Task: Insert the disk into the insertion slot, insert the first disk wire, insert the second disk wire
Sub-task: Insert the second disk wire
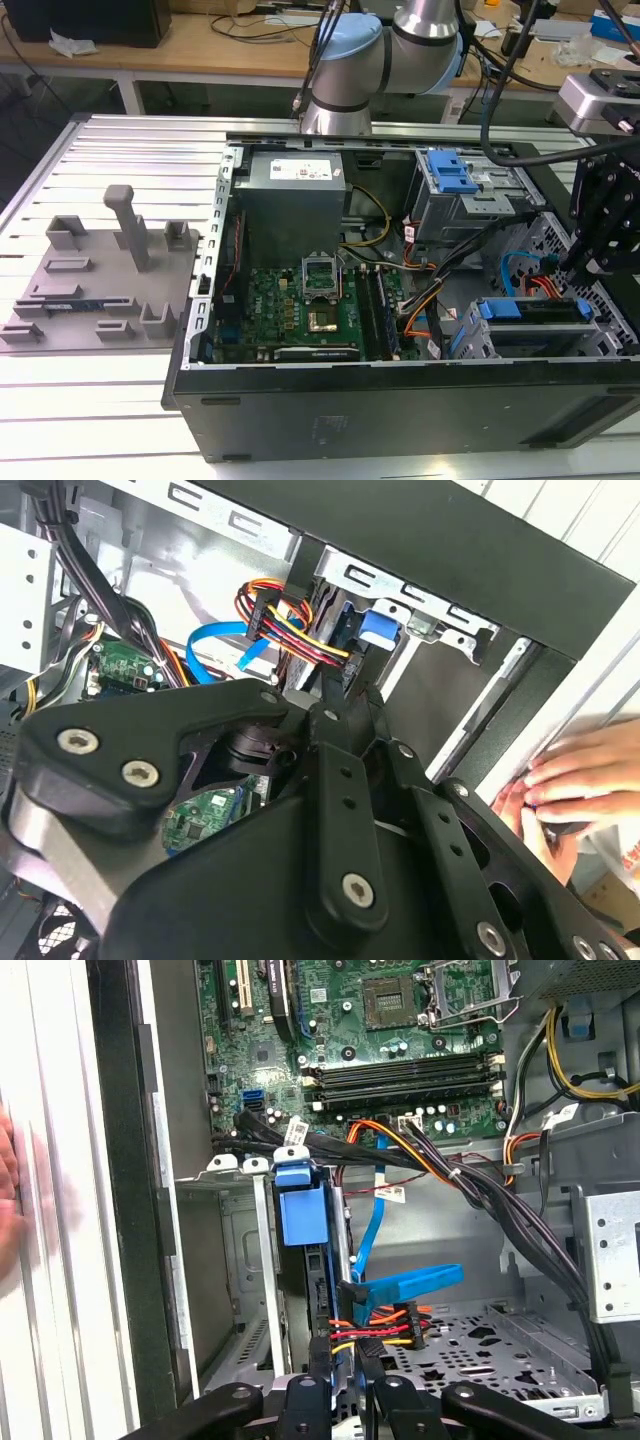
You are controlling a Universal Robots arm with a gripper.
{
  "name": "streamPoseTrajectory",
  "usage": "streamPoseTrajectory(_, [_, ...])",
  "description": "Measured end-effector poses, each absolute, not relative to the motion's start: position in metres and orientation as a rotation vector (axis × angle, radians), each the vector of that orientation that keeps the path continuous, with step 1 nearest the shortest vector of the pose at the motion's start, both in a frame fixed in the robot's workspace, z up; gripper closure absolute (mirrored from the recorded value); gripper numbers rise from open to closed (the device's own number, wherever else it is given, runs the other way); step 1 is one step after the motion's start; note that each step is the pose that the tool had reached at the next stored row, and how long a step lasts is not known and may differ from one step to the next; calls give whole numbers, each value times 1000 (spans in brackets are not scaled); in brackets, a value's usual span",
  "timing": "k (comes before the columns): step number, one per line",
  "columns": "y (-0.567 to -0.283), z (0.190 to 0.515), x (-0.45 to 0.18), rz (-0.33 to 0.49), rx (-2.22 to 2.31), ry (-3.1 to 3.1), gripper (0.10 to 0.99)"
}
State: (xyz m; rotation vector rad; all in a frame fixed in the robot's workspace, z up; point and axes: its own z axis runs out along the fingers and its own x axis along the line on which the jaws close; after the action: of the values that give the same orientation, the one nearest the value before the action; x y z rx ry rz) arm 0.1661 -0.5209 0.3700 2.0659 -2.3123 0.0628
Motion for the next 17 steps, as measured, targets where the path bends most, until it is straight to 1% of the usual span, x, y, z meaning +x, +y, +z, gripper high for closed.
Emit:
streamPoseTrajectory(2, [-520, 370, 166, 62, 2066, -2312, 839])
streamPoseTrajectory(5, [-504, 370, 166, 98, 2051, -2295, 839])
streamPoseTrajectory(8, [-490, 370, 169, 177, 1997, -2233, 839])
streamPoseTrajectory(11, [-487, 370, 176, 191, 1973, -2203, 839])
streamPoseTrajectory(15, [-468, 370, 178, 247, 1932, -2157, 839])
streamPoseTrajectory(17, [-466, 370, 178, 260, 1925, -2150, 831])
